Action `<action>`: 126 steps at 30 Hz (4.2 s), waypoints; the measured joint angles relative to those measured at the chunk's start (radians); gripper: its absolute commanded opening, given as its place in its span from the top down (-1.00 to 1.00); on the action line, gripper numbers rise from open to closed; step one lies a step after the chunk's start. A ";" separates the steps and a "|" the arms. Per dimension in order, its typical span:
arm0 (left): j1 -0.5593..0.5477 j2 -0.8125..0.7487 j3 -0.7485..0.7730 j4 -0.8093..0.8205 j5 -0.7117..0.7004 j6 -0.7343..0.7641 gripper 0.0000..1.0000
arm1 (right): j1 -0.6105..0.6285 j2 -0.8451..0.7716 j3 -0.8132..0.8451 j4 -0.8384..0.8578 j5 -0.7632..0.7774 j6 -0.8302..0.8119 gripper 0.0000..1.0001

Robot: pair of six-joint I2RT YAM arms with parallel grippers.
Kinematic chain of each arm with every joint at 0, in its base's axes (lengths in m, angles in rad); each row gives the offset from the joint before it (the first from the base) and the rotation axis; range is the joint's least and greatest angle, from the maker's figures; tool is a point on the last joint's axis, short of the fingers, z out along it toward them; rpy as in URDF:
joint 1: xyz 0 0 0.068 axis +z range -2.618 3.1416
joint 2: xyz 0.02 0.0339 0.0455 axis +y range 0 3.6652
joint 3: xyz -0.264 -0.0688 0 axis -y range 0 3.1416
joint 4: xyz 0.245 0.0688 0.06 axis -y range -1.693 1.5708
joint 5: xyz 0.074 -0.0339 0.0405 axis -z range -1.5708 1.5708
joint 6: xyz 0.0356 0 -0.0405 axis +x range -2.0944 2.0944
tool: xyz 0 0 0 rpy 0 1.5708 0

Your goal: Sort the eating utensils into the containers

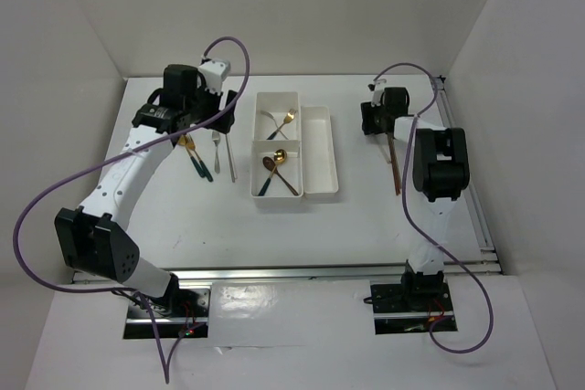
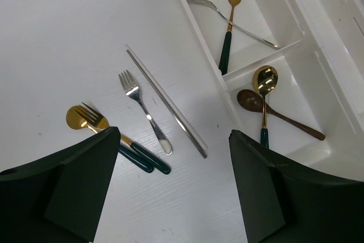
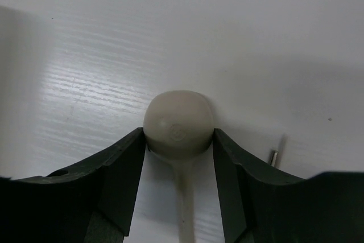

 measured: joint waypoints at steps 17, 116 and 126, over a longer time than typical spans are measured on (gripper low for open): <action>0.017 0.001 0.000 0.003 0.000 0.002 -0.83 | 0.003 -0.011 -0.012 0.039 0.047 -0.017 1.00; 0.277 0.263 -0.210 -0.016 -0.113 -0.256 0.01 | 0.310 -0.749 -0.170 -0.150 0.053 -0.019 -0.10; 0.276 0.408 -0.079 -0.016 -0.122 -0.301 0.09 | 0.286 -0.768 -0.183 -0.192 0.038 -0.019 -0.10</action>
